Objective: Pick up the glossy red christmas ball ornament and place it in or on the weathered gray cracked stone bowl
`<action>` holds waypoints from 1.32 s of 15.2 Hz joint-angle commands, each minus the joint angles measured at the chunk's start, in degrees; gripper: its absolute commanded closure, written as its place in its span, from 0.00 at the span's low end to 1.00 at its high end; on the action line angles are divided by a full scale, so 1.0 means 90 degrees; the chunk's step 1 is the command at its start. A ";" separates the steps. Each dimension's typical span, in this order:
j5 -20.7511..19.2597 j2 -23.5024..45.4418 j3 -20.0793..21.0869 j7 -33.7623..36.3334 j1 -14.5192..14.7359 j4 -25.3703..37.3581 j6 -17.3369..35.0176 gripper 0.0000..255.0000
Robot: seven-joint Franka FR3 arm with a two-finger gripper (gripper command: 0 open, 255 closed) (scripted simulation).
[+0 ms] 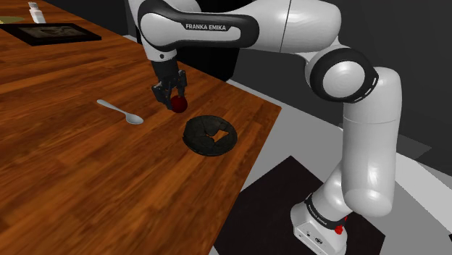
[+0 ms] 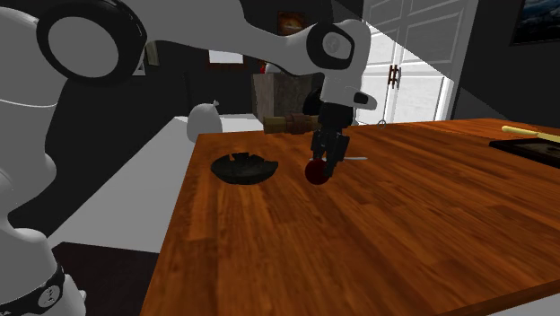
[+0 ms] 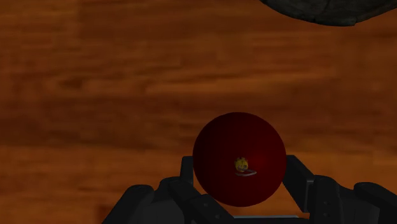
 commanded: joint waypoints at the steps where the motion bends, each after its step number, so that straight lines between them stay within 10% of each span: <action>1: 0.0000 0.0000 0.0000 0.0000 0.0000 0.0000 0.0000 1.00; 20: -0.0076 0.0288 -0.0023 -0.0164 0.0232 0.1690 -0.1378 1.00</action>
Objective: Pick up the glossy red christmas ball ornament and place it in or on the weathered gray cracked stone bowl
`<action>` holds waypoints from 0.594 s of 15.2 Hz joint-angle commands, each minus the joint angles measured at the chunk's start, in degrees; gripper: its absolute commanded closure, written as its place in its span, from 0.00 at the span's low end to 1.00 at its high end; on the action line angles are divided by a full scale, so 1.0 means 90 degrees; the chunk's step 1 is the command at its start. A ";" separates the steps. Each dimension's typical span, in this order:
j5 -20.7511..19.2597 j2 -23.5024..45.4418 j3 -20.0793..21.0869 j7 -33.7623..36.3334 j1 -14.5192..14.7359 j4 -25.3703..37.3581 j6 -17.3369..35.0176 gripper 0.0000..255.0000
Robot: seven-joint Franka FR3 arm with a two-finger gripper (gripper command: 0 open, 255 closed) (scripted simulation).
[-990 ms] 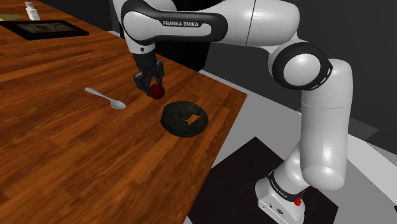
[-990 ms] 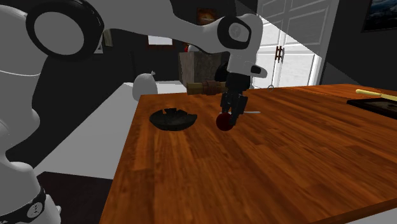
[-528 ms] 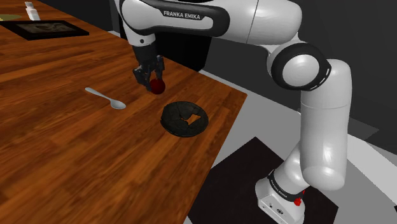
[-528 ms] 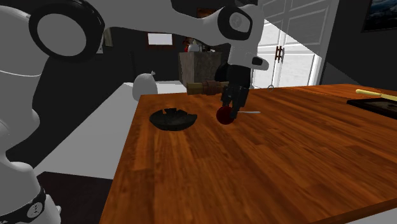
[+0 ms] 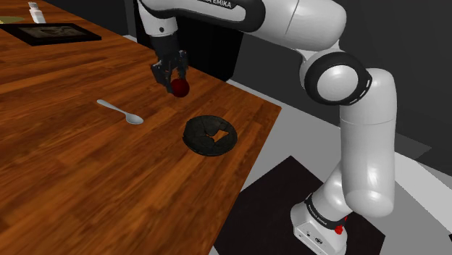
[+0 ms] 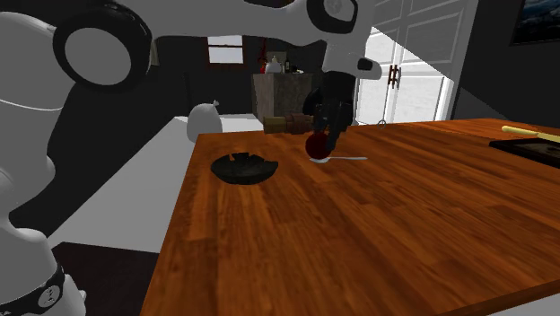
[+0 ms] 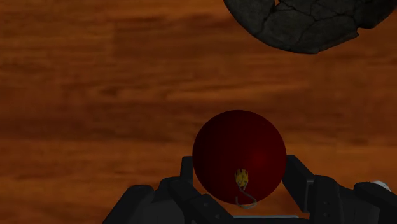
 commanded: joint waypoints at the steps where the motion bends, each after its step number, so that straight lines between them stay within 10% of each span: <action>1: -0.0025 0.0096 -0.0007 -0.0018 0.0064 0.0340 -0.0243 1.00; 9: -0.0275 0.1113 -0.0173 -0.0278 0.0542 0.2841 -0.1673 1.00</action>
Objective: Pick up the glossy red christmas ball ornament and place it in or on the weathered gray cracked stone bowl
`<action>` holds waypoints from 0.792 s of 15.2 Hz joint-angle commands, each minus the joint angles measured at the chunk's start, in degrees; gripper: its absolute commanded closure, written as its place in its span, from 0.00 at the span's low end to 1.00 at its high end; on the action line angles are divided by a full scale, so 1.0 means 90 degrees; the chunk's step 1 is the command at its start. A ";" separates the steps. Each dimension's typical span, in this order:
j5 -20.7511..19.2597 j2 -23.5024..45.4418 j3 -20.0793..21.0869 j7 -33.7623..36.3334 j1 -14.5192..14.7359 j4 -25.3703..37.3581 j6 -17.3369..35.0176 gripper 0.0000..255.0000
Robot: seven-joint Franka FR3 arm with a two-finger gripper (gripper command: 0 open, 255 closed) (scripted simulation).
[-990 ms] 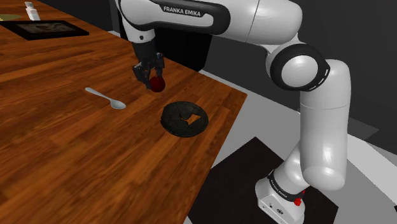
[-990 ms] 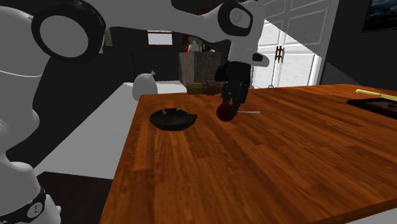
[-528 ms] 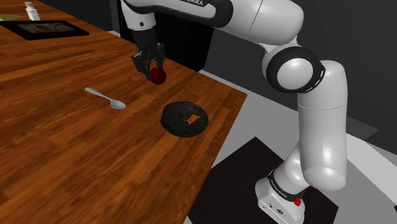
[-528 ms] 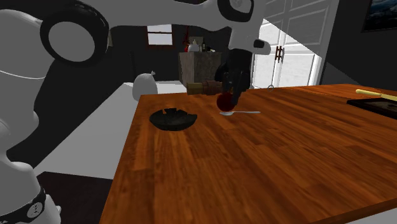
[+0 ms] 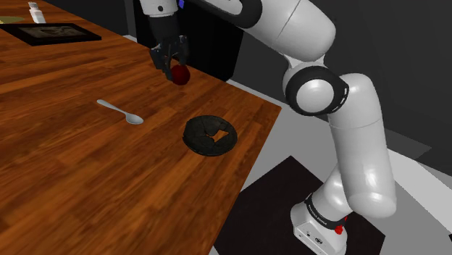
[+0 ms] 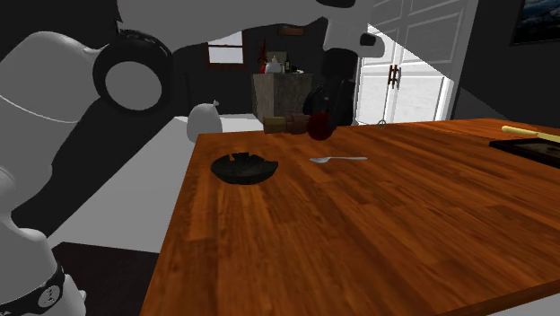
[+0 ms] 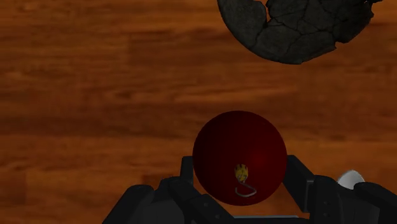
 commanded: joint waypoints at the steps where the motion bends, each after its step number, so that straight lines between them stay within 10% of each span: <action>1: 0.0136 -0.0723 0.0164 0.0175 -0.0236 -0.1190 0.0420 1.00; 5: 0.0585 -0.2377 0.0422 0.0494 -0.0652 -0.3856 0.1412 1.00; 12: 0.1258 -0.4306 0.0594 0.0733 -0.0778 -0.6472 0.2180 1.00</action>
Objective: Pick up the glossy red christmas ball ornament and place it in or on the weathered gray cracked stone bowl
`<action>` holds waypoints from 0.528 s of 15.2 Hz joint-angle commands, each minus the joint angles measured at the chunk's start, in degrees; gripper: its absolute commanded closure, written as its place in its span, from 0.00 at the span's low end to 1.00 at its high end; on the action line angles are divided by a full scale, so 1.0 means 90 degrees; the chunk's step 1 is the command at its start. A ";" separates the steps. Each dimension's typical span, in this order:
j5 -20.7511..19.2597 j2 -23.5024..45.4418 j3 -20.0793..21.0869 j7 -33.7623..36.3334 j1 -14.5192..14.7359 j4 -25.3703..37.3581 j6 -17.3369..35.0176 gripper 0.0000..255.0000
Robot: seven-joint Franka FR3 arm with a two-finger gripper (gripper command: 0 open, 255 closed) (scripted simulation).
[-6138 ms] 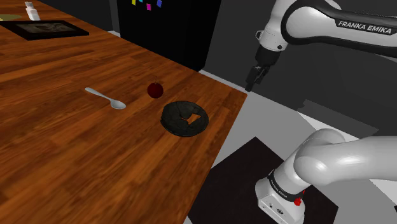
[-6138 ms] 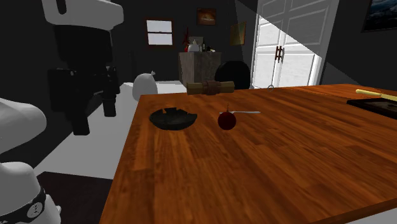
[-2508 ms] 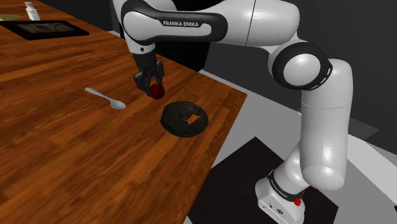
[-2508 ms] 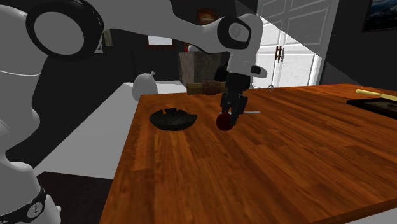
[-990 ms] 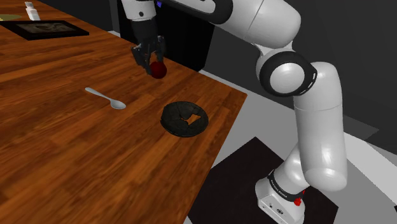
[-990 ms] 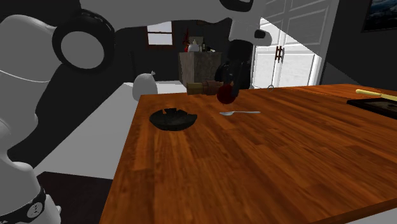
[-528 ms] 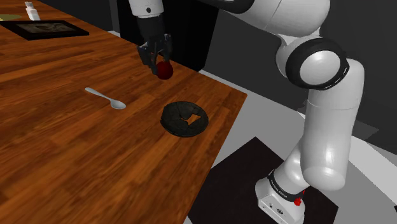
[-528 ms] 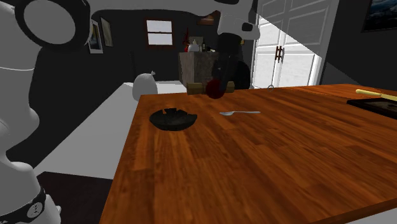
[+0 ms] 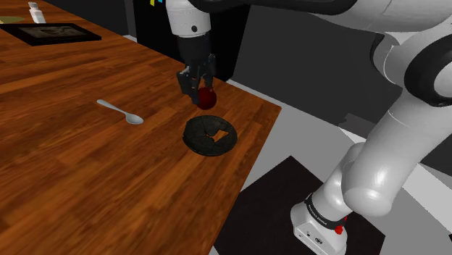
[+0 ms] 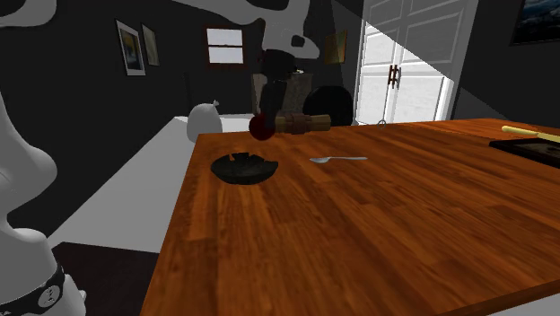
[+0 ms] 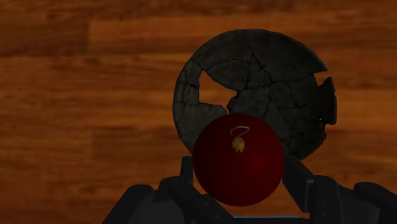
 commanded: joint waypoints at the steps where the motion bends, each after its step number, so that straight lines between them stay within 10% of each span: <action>1: 0.0223 -0.0596 0.0045 0.0068 0.0003 -0.0769 0.0205 1.00; 8: 0.0387 -0.1013 0.0071 0.0128 0.0038 -0.1681 0.0724 1.00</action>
